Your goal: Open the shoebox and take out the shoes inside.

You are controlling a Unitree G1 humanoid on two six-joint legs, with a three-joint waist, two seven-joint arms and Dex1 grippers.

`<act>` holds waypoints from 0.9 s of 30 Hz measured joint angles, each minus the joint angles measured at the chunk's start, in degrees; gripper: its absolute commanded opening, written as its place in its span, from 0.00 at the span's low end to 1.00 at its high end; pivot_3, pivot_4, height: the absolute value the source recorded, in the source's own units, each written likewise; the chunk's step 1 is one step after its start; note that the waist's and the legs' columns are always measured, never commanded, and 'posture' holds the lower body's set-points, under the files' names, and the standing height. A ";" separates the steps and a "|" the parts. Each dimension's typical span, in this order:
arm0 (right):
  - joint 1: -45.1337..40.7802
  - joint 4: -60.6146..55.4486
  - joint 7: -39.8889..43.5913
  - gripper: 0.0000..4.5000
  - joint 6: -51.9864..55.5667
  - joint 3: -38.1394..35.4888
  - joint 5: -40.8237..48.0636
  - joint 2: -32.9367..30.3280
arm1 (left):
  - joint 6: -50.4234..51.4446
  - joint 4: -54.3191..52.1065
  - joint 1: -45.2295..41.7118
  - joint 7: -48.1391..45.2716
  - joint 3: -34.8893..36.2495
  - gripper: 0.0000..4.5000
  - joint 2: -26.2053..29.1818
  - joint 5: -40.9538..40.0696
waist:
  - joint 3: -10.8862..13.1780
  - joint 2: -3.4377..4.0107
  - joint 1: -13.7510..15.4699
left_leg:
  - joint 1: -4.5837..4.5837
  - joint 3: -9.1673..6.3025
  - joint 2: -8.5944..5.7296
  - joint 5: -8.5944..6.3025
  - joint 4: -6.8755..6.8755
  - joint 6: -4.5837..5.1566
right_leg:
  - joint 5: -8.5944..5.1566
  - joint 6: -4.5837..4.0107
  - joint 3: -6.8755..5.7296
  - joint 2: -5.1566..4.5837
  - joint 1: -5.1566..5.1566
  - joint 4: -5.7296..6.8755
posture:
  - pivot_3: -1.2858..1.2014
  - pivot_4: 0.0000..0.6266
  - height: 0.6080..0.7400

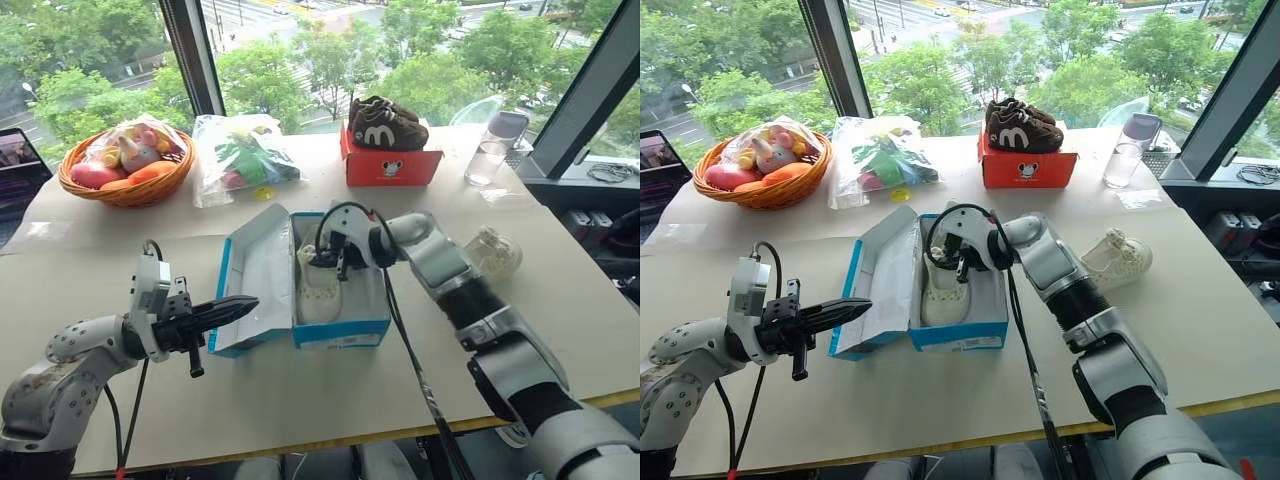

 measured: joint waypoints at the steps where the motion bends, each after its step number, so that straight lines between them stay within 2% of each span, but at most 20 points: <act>1: 0.15 -0.10 0.19 0.03 0.04 -0.12 0.01 0.00 | -0.01 0.00 0.00 0.04 0.00 0.00 0.00 0.02 | 0.00 0.00 -0.01 | 0.00 0.00 0.00 0.00 0.00 0.00 | 0.00 0.00 0.00 0.00 0.00 0.00 | 0.52 0.24 1.00; 13: 1.27 -4.38 2.86 0.03 1.56 -1.04 1.14 -0.65 | -0.18 0.00 0.09 0.52 0.00 0.00 -0.31 0.97 | 0.00 0.01 0.00 | -0.02 0.00 0.00 0.00 0.00 0.00 | 0.00 0.00 0.00 0.00 -0.02 0.00 | 0.52 0.24 1.00; 22: -0.91 -11.30 3.75 0.03 7.93 -8.80 8.19 -2.10 | -1.13 0.00 0.39 0.51 0.00 0.00 -0.42 1.28 | 0.01 0.01 -0.02 | 0.01 0.00 0.02 0.00 0.00 0.00 | 0.00 0.00 0.01 0.02 -0.01 0.03 | 0.52 0.24 1.00; 27: -1.15 -12.66 2.08 0.03 10.16 -10.21 9.97 -2.13 | -1.16 -0.01 0.62 0.51 0.00 0.00 -0.49 1.28 | 0.01 0.01 0.05 | -0.02 0.00 0.01 0.00 0.00 0.00 | 0.00 0.00 0.01 0.00 -0.02 0.01 | 0.52 0.24 1.00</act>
